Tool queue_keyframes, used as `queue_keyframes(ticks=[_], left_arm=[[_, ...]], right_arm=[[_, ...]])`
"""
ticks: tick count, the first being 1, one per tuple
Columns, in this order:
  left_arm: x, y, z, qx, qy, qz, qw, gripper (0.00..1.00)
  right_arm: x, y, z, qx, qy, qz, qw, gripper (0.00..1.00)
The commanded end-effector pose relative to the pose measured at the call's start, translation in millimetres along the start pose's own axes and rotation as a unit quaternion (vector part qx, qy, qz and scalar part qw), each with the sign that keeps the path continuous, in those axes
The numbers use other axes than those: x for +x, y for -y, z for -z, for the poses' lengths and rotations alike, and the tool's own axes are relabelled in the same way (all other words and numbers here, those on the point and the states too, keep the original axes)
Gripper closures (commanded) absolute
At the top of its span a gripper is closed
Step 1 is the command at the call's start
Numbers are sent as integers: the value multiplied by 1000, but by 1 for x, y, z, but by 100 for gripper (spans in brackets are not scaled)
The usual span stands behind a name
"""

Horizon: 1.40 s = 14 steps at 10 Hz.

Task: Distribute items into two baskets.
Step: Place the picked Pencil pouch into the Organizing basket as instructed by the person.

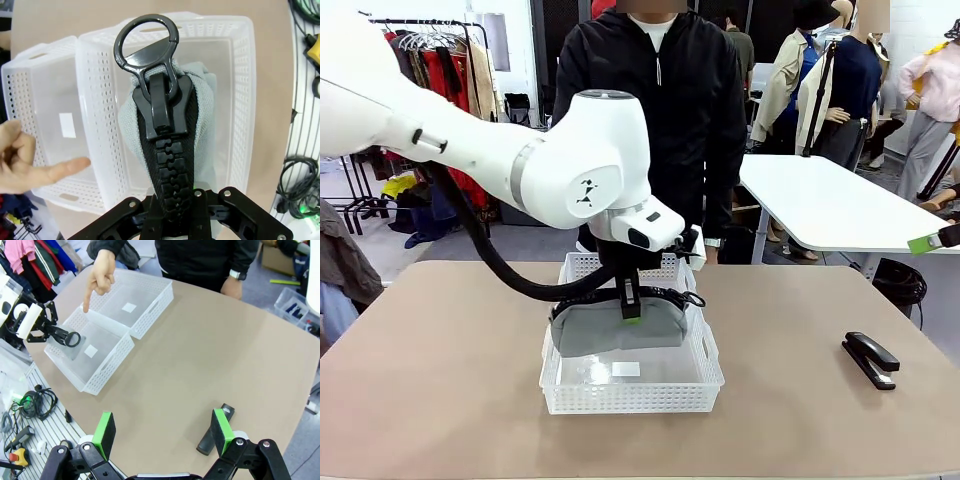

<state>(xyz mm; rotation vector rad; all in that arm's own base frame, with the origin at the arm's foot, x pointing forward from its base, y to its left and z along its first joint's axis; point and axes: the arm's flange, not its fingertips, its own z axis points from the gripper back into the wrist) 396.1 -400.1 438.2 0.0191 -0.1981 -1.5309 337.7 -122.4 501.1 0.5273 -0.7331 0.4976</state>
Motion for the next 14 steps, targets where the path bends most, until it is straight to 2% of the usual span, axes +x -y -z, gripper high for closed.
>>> queue_keyframes(ticks=[1, 4, 9, 14], left_arm=[[12, -4, 7, 11, -3, 1, 1000, 100], [17, 2, 23, 26, 8, 14, 1000, 100], [24, 9, 62, 11, -10, 25, 1000, 100], [22, 10, 78, -4, -14, 20, 1000, 100]], right_arm=[[0, -1, 0, 3, 2, -2, 1000, 0], [0, -1, 0, 3, 2, -2, 1000, 0], [0, -1, 0, 3, 2, -2, 1000, 0], [0, -1, 0, 3, 2, -2, 1000, 0]])
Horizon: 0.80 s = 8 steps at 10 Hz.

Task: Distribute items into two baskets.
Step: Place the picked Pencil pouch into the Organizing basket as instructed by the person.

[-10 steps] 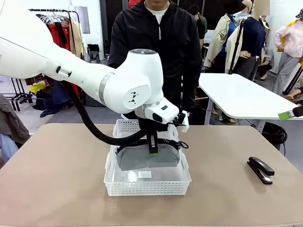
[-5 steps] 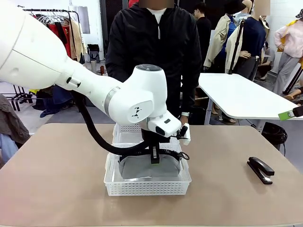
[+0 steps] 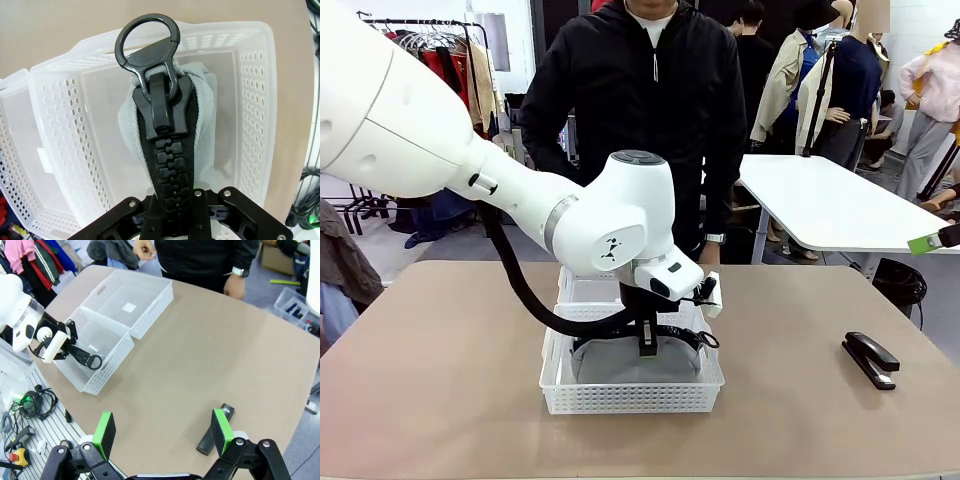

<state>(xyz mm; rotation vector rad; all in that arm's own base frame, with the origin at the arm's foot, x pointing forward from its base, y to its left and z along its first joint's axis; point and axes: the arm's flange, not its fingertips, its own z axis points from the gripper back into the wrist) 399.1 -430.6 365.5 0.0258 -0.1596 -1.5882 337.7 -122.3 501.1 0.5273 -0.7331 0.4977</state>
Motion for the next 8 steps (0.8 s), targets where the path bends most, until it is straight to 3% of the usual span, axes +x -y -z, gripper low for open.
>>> queue_keyframes(ticks=[1, 3, 4, 8], left_arm=[[0, 2, 5, 4, -1, -9, 1000, 100], [-1, 1, 6, -4, -1, -14, 1000, 100], [-1, 1, 2, -4, 2, -16, 1000, 90], [-13, -3, -18, -18, 18, -34, 999, 14]], right_arm=[[0, -1, 0, 3, 3, -2, 1000, 0], [0, -1, 0, 3, 3, -2, 1000, 0], [0, -1, 0, 3, 3, -2, 1000, 0], [0, -1, 0, 3, 3, -2, 1000, 0]])
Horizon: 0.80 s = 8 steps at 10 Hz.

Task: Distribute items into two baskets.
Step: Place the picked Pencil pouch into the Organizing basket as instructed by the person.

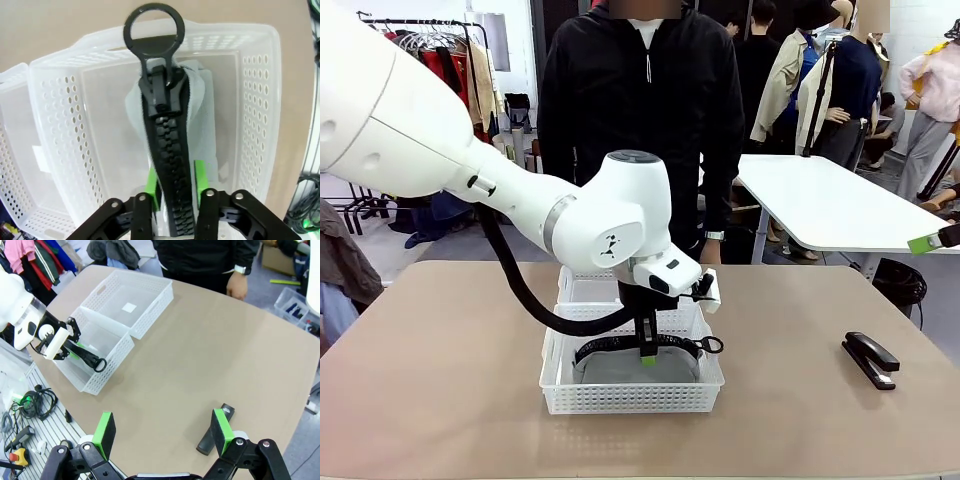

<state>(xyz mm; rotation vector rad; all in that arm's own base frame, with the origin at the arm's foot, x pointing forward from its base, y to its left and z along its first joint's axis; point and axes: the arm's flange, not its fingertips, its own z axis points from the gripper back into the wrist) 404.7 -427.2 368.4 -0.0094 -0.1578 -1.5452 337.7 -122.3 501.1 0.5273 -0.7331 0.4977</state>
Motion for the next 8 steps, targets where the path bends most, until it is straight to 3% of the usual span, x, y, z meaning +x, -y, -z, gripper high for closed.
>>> queue_keyframes(ticks=[1, 5, 8], left_arm=[[-13, 2, -24, -10, 7, -15, 1000, 0], [-38, 1, -59, -23, 6, -46, 999, 0], [-52, 3, -70, -34, 12, -36, 999, 0]], right_arm=[[0, -1, 0, 3, 3, -2, 1000, 0], [0, -1, 0, 3, 3, -2, 1000, 0], [0, -1, 0, 3, 3, -2, 1000, 0]])
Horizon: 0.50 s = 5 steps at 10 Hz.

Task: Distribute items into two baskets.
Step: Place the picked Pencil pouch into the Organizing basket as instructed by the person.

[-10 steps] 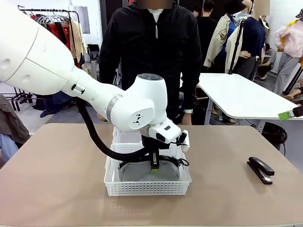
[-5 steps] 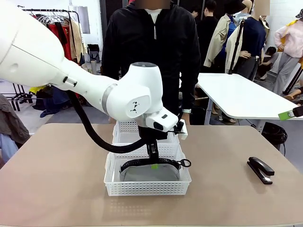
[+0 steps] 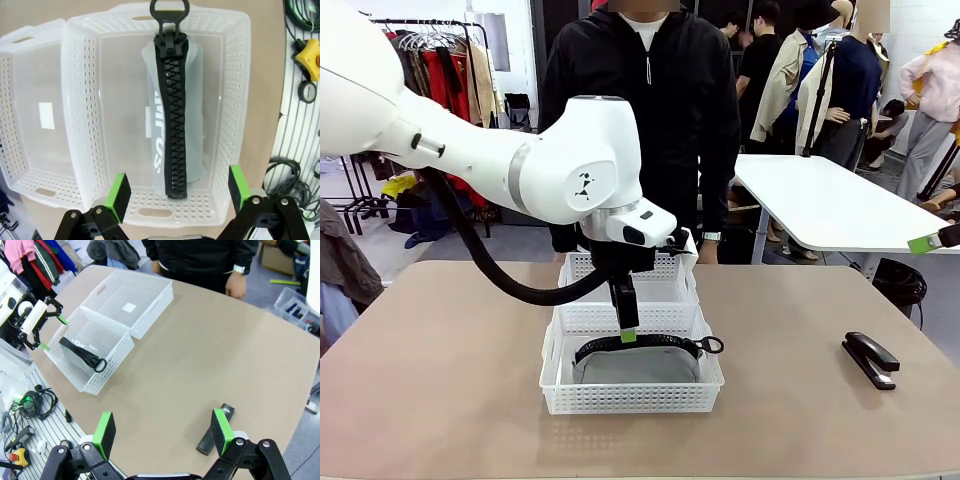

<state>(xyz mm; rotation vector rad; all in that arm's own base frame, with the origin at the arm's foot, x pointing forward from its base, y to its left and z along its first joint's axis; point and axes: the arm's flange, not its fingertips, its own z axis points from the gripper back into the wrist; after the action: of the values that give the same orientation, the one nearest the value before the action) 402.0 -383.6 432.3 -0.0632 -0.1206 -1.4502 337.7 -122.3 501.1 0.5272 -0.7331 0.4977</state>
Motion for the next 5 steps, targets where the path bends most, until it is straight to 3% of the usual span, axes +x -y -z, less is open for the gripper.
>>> queue_keyframes(ticks=[1, 2, 5], left_arm=[[-18, 8, -3, -12, 1, 42, 999, 0], [0, 0, 0, 0, 0, 0, 1000, 0], [0, 0, 0, 0, 0, 0, 1000, 0]], right_arm=[[0, -1, 0, 3, 3, -2, 1000, 0], [0, -1, 0, 3, 3, -2, 1000, 0], [0, -1, 0, 3, 3, -2, 1000, 0]])
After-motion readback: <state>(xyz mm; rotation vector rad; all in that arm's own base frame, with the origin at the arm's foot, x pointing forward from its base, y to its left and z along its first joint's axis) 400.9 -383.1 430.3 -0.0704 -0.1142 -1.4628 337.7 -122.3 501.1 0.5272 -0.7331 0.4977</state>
